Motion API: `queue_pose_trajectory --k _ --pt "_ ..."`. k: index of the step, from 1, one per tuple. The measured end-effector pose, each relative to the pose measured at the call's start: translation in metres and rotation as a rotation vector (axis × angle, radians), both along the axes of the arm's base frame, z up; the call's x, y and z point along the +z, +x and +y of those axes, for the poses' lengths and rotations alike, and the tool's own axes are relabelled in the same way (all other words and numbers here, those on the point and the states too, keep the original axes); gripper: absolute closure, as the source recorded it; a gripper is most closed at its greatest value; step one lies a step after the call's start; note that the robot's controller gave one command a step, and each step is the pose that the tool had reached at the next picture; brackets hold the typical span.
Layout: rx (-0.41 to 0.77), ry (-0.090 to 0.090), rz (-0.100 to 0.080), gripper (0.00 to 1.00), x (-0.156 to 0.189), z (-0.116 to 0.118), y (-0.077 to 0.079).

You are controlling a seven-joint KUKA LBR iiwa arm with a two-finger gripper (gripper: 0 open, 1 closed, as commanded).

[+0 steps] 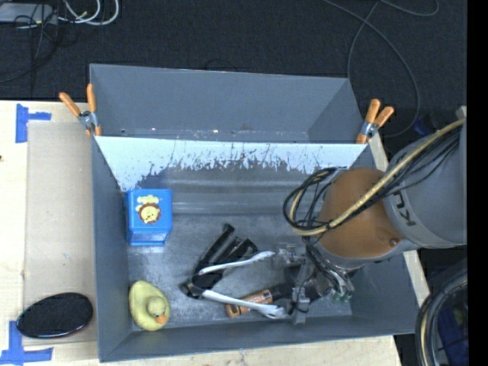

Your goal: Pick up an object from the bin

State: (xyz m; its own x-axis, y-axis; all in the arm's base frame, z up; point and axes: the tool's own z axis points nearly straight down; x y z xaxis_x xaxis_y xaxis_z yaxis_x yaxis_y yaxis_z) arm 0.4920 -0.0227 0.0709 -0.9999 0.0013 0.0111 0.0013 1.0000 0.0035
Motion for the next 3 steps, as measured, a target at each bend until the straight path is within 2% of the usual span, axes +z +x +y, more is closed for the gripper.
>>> queue_pose_trajectory --k 1,2,3 --pt "-0.001 -0.001 0.001 0.0 0.0 0.0131 0.0001" --pt "0.01 -0.001 0.002 1.0 -0.0007 0.0173 0.0017" --pt "0.011 -0.002 0.002 1.0 -0.0007 0.0173 0.0018"
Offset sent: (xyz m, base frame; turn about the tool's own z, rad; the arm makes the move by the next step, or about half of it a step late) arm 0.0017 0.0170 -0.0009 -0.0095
